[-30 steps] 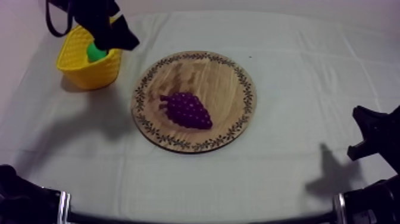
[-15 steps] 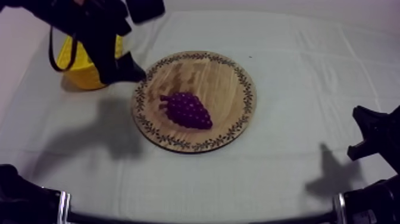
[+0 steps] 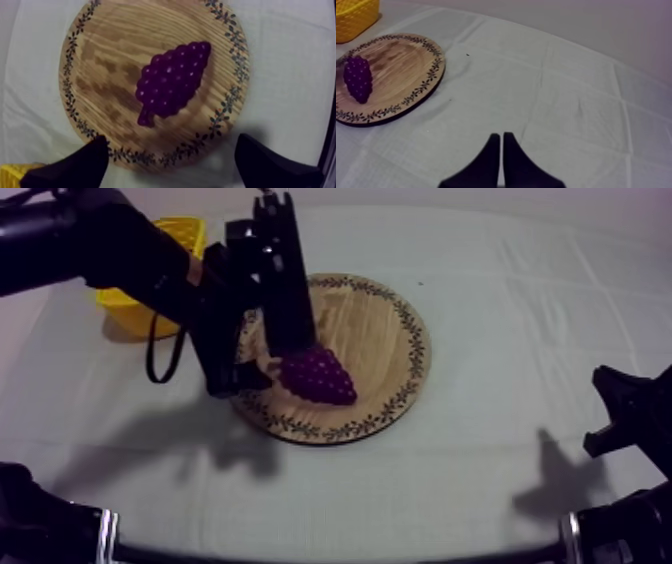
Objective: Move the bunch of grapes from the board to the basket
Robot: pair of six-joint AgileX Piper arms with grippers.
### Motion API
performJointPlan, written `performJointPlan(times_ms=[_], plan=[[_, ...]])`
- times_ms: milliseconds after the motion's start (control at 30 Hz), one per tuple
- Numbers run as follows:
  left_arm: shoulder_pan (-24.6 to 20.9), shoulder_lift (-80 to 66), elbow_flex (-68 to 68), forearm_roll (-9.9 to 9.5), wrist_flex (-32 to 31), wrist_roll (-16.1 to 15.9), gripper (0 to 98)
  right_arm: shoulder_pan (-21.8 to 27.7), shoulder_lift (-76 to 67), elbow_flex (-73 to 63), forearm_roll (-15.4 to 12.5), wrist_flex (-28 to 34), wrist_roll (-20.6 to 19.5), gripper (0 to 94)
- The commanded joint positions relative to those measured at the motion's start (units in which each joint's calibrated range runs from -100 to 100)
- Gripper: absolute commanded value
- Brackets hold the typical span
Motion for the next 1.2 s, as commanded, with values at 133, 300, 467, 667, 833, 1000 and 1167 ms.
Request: performJointPlan(times_ms=[133, 300, 467, 667, 833, 1000, 1167], plan=[[0.5, 6.6, 0.5, -0.68, -7.5, -0.5, 94.9, 0.0, 0.0, 0.0, 0.0, 0.0, 0.0, 0.4], [0.6, 11.9, 2.1, -1.54, -16.1, -1.4, 93.5, 0.0, 0.0, 0.0, 0.0, 0.0, 0.0, 0.4], [0.5, 16.4, 0.5, -1.70, -19.4, -1.8, 92.5, 0.0, 0.0, 0.0, 0.0, 0.0, 0.0, 0.4], [0.7, 21.4, -2.8, -1.75, -21.7, -1.7, 92.3, 0.0, 0.0, 0.0, 0.0, 0.0, 0.0, 0.4], [0.8, 25.5, -5.5, -1.84, -22.4, -1.9, 92.0, 0.0, 0.0, 0.0, 0.0, 0.0, 0.0, 0.4], [0.9, 28.9, -8.0, -2.33, -22.5, -1.6, 92.8, 0.0, 0.0, 0.0, 0.0, 0.0, 0.0, 0.4], [0.9, 31.4, -10.1, -3.47, -22.5, -0.6, 93.8, 0.0, 0.0, 0.0, 0.0, 0.0, 0.0, 0.4]])
